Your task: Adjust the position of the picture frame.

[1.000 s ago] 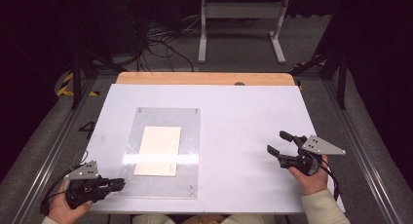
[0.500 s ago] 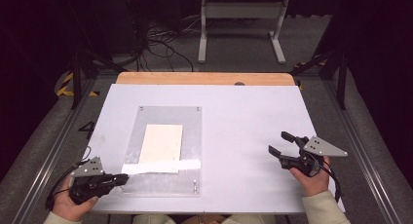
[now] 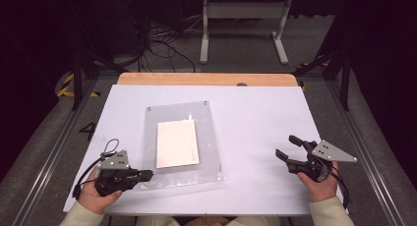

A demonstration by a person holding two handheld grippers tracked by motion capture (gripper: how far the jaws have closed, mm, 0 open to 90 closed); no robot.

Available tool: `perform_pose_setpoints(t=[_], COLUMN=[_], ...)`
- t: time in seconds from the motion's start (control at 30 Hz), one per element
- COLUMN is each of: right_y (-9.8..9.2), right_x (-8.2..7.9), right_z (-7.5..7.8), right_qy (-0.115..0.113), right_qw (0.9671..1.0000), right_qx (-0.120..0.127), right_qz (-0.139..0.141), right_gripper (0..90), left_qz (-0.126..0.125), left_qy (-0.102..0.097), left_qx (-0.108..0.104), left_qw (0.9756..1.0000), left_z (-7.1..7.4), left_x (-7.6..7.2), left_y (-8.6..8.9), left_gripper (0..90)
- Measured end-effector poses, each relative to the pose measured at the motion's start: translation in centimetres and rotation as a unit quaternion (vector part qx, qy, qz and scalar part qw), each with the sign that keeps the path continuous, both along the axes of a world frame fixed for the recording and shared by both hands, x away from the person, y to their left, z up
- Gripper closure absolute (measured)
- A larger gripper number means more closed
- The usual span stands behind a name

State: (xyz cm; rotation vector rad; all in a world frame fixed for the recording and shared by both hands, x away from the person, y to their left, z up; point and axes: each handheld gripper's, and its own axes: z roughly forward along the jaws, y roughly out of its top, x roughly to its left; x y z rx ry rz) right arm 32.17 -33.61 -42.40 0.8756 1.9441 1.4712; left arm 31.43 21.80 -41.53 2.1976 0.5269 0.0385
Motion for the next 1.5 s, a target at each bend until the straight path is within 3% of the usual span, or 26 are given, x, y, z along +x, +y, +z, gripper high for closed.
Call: perform_pose_setpoints(t=[0.07, 0.1, 0.13, 0.2, 0.23, 0.3, 0.33, 0.37, 0.4, 0.47, 0.5, 0.6, 0.63, 0.73, 0.83, 1.0, 1.1, 1.17, 1.27, 1.33, 1.37, 1.4, 1.47, 1.5], right_y=[-0.1, -0.2, -0.2, -0.3, -0.4, -0.5, -0.5, -0.5, -0.6, -0.7, -0.7, -0.9, -0.9, -1.1, -1.1, -1.2, -1.2, -1.2, -0.9, -0.7, -0.7, -0.6, -0.5, -0.4], right_x=[-0.1, -0.2, -0.3, -0.3, -0.3, -0.4, -0.5, -0.5, -0.5, -0.6, -0.6, -0.9, -0.9, -1.1, -1.4, -2.0, -2.3, -2.4, -2.6, -2.7, -2.7, -2.7, -2.7, -2.6], right_z=[0.0, 0.0, 0.0, 0.0, 0.0, 0.0, 0.0, 0.0, 0.0, 0.0, 0.0, 0.0, 0.0, -0.1, -0.1, -0.2, -0.4, -0.5, -0.6, -0.6, -0.6, -0.6, -0.6, -0.6], right_qy=[0.0, -0.001, 0.0, 0.001, 0.0, 0.0, 0.0, 0.0, -0.002, 0.0, 0.0, 0.001, 0.001, 0.004, 0.004, 0.009, 0.026, 0.037, 0.046, 0.05, 0.051, 0.054, 0.055, 0.057], right_qw=[1.0, 1.0, 1.0, 1.0, 1.0, 1.0, 1.0, 1.0, 1.0, 1.0, 1.0, 0.9999, 0.9999, 0.9999, 0.9999, 0.9997, 0.9996, 0.9993, 0.9989, 0.9987, 0.9986, 0.9984, 0.9983, 0.9981], right_qx=[0.001, 0.0, 0.001, 0.001, 0.001, 0.001, 0.002, 0.002, 0.003, 0.004, 0.004, 0.005, 0.005, 0.003, 0.001, -0.009, -0.003, -0.004, -0.011, -0.013, -0.013, -0.016, -0.015, -0.019], right_qz=[-0.003, -0.002, -0.003, -0.004, -0.004, -0.006, -0.006, -0.006, -0.007, -0.007, -0.007, -0.01, -0.01, -0.012, -0.014, -0.019, -0.009, -0.008, -0.001, 0.003, 0.006, 0.008, 0.011, 0.015], right_gripper=[27.4, 27.4, 27.5, 27.4, 27.5, 27.7, 27.7, 27.7, 27.7, 27.8, 27.8, 28.2, 28.2, 28.5, 28.9, 34.2, 38.4, 39.1, 41.3, 42.5, 43.3, 43.9, 44.4, 45.6], left_qz=[-0.022, -0.022, -0.044, -0.06, -0.06, -0.076, -0.09, -0.09, -0.105, -0.12, -0.12, -0.142, -0.142, -0.152, -0.147, -0.136, -0.126, -0.121, -0.133, -0.137, -0.137, -0.136, -0.131, -0.11], left_qy=[0.001, 0.001, 0.003, 0.005, 0.005, 0.006, 0.0, 0.0, -0.004, -0.008, -0.008, -0.009, -0.009, -0.011, -0.018, -0.023, -0.028, -0.028, -0.029, -0.016, -0.016, -0.003, 0.001, 0.001], left_qx=[0.001, 0.001, 0.001, 0.002, 0.002, 0.003, 0.011, 0.011, 0.019, 0.028, 0.028, 0.046, 0.046, 0.05, 0.047, 0.05, 0.058, 0.052, 0.047, 0.024, 0.024, -0.001, -0.013, -0.027], left_qw=[0.9998, 0.9998, 0.999, 0.9982, 0.9982, 0.9971, 0.9959, 0.9959, 0.9942, 0.9923, 0.9923, 0.9888, 0.9888, 0.987, 0.9879, 0.9892, 0.9899, 0.9909, 0.9896, 0.9901, 0.9901, 0.9907, 0.9913, 0.9936], left_z=[0.2, 0.2, 0.3, 0.5, 0.5, 0.7, 0.8, 0.8, 0.8, 0.7, 0.7, 0.5, 0.5, 0.4, 0.2, -0.4, -1.2, -1.4, -1.4, -1.1, -1.1, -0.4, -0.1, 0.4], left_x=[0.1, 0.1, 0.3, 0.4, 0.4, 0.5, 0.6, 0.6, 0.6, 0.7, 0.7, 0.9, 0.9, 1.2, 1.3, 1.3, 1.3, 1.5, 1.5, 1.7, 1.7, 2.2, 2.4, 3.0], left_y=[-1.8, -1.8, -3.7, -5.4, -5.4, -7.3, -9.1, -9.1, -11.1, -12.9, -12.9, -16.2, -16.2, -18.8, -20.3, -21.9, -23.2, -23.5, -23.3, -22.7, -22.7, -21.4, -20.7, -19.1], left_gripper=[84.8, 84.8, 84.9, 84.9, 84.9, 84.8, 84.8, 84.8, 84.8, 84.8, 84.8, 84.8, 84.8, 84.8, 84.8, 84.7, 84.7, 84.5, 83.7, 69.7, 59.6, 58.3, 57.1, 55.6])
